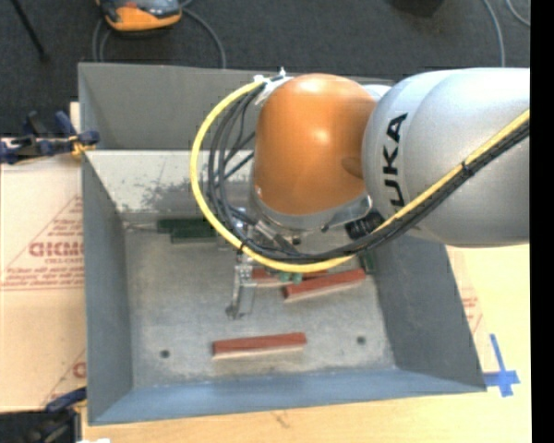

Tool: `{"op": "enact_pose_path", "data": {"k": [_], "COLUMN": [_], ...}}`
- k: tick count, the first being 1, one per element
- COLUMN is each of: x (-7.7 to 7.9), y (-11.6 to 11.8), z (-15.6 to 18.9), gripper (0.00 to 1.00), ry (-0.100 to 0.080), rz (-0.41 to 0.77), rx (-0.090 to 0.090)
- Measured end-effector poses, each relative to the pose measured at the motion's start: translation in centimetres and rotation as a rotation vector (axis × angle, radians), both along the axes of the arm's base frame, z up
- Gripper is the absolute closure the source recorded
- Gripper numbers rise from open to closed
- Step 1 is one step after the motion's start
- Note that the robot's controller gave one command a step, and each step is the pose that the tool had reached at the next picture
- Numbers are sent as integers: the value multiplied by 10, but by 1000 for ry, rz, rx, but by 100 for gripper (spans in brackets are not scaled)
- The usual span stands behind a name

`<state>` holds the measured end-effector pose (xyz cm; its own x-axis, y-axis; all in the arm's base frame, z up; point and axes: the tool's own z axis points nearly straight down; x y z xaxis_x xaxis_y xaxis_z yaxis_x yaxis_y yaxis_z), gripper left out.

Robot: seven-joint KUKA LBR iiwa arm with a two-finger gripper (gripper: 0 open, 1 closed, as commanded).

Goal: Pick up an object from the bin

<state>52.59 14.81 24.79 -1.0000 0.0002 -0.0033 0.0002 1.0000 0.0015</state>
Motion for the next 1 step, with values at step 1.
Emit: {"op": "enact_pose_path", "data": {"k": [1], "x": [-18], "y": [-33], "z": [-70], "gripper": [0], "ry": [-3], "rz": [-44], "rx": [1]}}
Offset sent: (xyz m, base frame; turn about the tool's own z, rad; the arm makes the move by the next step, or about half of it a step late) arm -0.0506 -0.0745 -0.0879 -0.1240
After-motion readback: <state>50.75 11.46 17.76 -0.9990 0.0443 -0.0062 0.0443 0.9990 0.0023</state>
